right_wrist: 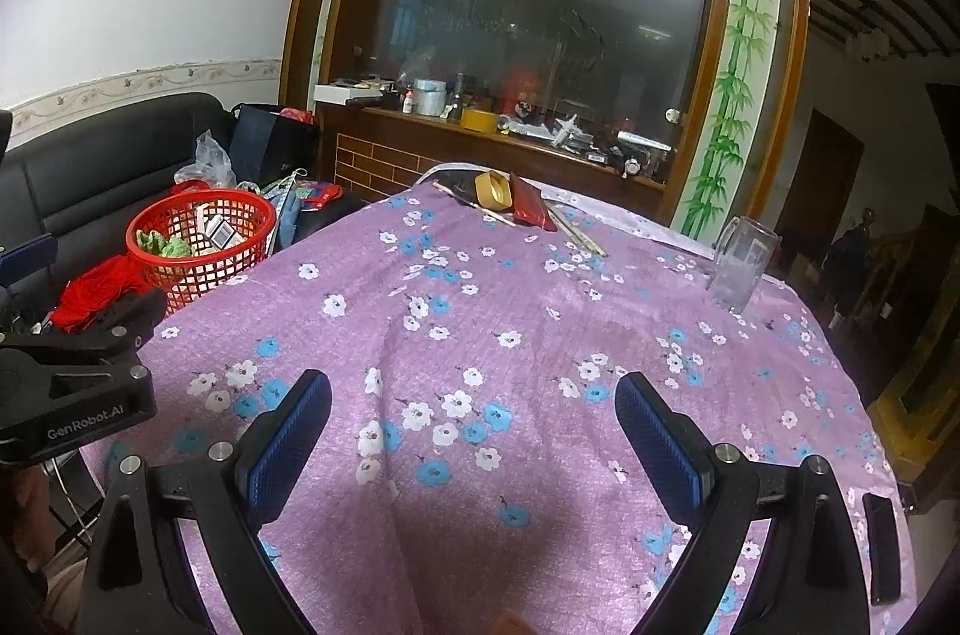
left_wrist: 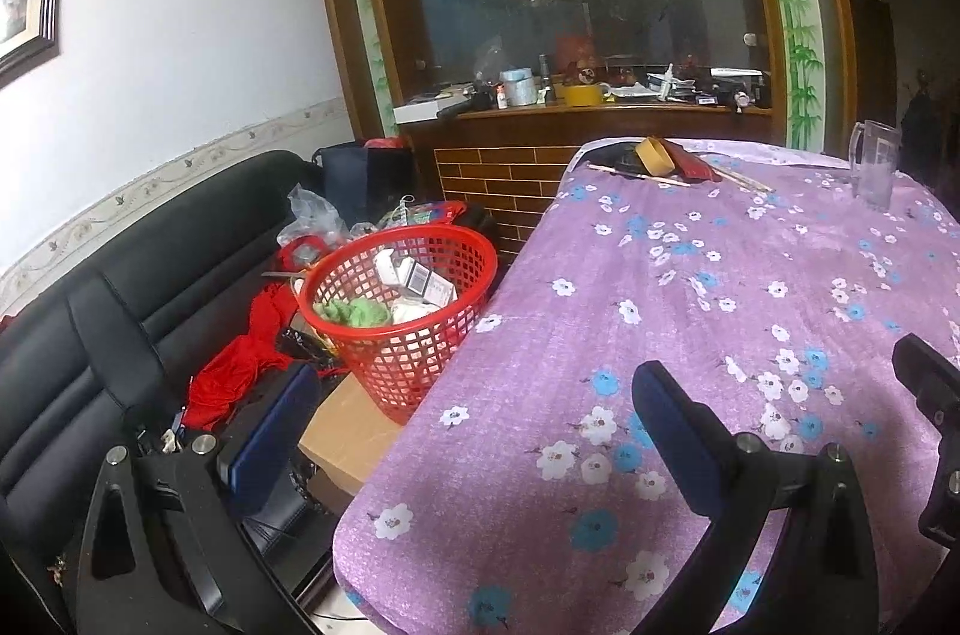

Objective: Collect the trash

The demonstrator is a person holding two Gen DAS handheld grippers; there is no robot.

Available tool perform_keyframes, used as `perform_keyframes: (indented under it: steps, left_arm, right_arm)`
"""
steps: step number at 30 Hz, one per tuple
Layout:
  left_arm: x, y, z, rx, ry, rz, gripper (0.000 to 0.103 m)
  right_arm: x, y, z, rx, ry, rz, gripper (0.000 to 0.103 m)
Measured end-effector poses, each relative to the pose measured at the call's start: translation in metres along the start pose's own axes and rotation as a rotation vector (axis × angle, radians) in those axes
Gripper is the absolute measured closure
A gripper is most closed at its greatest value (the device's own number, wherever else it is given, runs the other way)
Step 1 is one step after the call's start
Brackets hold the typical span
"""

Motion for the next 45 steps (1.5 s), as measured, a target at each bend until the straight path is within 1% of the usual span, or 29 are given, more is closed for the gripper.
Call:
perform_keyframes:
  steps: [34, 36, 39, 41, 42, 43, 45]
  left_arm:
    - [-0.002, 0.001, 0.004, -0.009, 0.004, -0.004, 0.000]
    - [-0.002, -0.002, 0.010, -0.016, -0.008, -0.018, 0.000]
    - [0.000, -0.009, 0.024, -0.026, -0.039, -0.030, 0.000]
    - [0.002, -0.014, 0.040, -0.039, -0.074, -0.040, 0.000]
    - [0.003, -0.016, 0.048, -0.054, -0.082, -0.050, 0.000]
    - [0.006, -0.019, 0.059, -0.081, -0.094, -0.065, 0.000]
    - [0.008, -0.025, 0.089, -0.151, -0.138, -0.101, 0.000]
  right_arm:
    - [-0.004, -0.006, 0.006, -0.003, -0.004, -0.013, 0.005]
    - [-0.005, -0.008, 0.008, -0.005, -0.020, -0.024, 0.005]
    - [-0.010, -0.019, 0.023, 0.003, -0.077, -0.074, 0.005]
    - [-0.015, -0.028, 0.041, -0.018, -0.114, -0.106, 0.005]
    - [-0.019, -0.035, 0.054, -0.041, -0.137, -0.128, 0.005]
    - [-0.022, -0.040, 0.065, -0.058, -0.159, -0.148, 0.005]
    - [-0.033, -0.056, 0.099, -0.093, -0.233, -0.207, 0.005]
Point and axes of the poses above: each gripper's, at about its wrist camera, not at the fingertips, and y roughly against the way its jaws point, z to its right, x to its top, the point moved 4 cm from there along -y, roughly the way its jaws point, and after that the axes turned 1 degree about x, right-handed, at the moved point
